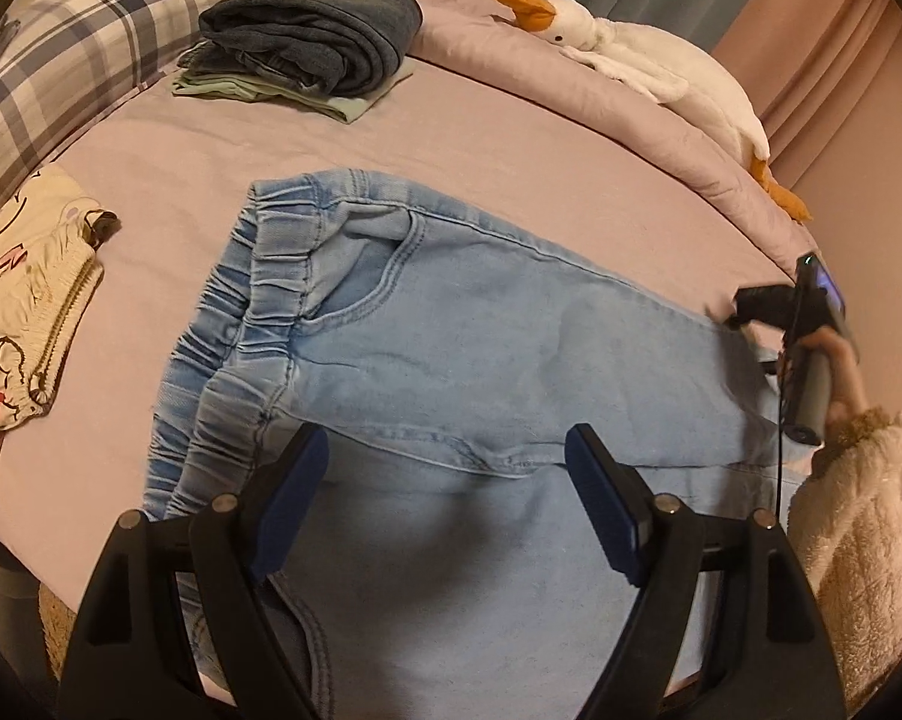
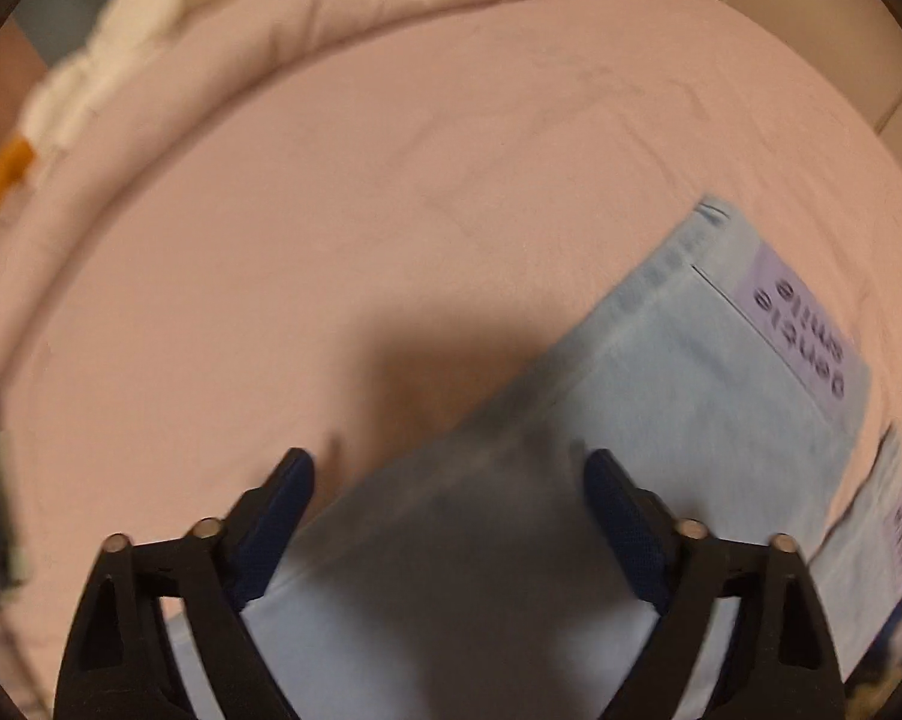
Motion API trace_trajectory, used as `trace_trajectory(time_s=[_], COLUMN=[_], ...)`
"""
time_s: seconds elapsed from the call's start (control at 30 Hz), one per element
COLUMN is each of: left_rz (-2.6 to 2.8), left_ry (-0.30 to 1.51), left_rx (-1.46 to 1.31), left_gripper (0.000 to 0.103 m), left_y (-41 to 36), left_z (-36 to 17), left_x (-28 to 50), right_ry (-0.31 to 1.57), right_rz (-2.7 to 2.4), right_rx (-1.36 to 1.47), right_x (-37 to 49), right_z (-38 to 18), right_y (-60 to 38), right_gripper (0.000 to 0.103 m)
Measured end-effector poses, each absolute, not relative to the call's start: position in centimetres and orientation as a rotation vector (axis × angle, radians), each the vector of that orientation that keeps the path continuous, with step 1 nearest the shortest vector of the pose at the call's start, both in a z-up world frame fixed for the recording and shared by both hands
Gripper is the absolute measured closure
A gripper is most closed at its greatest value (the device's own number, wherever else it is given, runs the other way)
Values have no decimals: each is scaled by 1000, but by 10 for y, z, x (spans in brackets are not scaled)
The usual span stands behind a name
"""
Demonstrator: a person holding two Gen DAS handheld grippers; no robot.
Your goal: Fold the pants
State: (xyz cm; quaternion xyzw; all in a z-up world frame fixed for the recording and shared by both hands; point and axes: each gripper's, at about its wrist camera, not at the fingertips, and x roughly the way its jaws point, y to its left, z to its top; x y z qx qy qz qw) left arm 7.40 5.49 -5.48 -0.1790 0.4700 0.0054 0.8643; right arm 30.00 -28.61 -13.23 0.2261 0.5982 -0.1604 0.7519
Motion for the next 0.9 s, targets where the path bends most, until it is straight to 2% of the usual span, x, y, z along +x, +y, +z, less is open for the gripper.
trace_trajectory(time_s=[0.03,0.07,0.1,0.13,0.17,0.2,0.4,0.6,0.7,0.9], left_rz=[14,16,19,18,12,0,-61,-112,-102,2], left_ry=[985,986,989,994,997,994,971,996,1062,1192], left_rx=[-376,-380,-387,-395,-409,-429,-495,-527,-521,-517], left_gripper=[23,23,23,23,24,24,24,22,22,26], left_y=[56,56,56,56,56,56,42,18,6,-2], left_z=[-56,-57,-58,-58,-58,-56,-38,-34,-47,-83], left_x=[75,76,77,78,79,80,90,121,153,208], right_ry=[1294,1247,1237,1232,1227,1212,963,903,951,964], right_rz=[-355,-361,-369,-348,-327,-294,-118,-88,-96,-90], right_rx=[485,493,490,501,524,577,745,802,783,796], right_x=[298,292,286,282,275,263,145,22,-2,17], right_z=[-137,-135,-133,-132,-130,-126,-81,-100,-121,-121], right_y=[-288,-290,-294,-297,-302,-311,-354,-367,-378,-363], right_gripper=[32,40,53,59,77,99,99,100,100,100])
